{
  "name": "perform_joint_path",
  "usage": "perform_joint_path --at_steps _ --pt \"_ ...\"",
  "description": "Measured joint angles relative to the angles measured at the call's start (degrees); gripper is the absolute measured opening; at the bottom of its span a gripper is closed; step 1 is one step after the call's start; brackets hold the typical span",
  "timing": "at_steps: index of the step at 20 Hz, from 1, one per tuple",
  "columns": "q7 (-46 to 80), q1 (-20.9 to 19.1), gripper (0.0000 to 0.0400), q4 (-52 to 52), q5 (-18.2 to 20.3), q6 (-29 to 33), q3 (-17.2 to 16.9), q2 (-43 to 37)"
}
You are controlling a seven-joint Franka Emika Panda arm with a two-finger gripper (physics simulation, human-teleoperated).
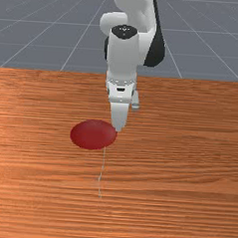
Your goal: Put the fork on the plate
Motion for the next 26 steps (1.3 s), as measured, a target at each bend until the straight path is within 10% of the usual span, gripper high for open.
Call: perform_joint_path --at_steps 2,4,7,9,12,16,26 --pt "0.0 0.0 0.0158 0.0 0.0 0.0 0.0 0.0" --pt "1.76 0.17 0.0311 -0.04 0.33 -0.33 -0.3 -0.08" --pt "2.56 0.2 0.038 -0.05 0.49 -0.47 -0.45 -0.11" --pt "21.33 1.99 0.0142 -3.9 1.67 -3.76 -4.18 -3.47" --pt "50.16 3.72 0.0033 -2.9 6.0 -9.43 -8.49 -3.67" --pt "72.02 4.67 0.0004 -1.26 11.68 -12.81 -10.96 -2.83" --pt "77.02 4.4 0.0 16.36 14.25 -11.09 -10.1 10.58"
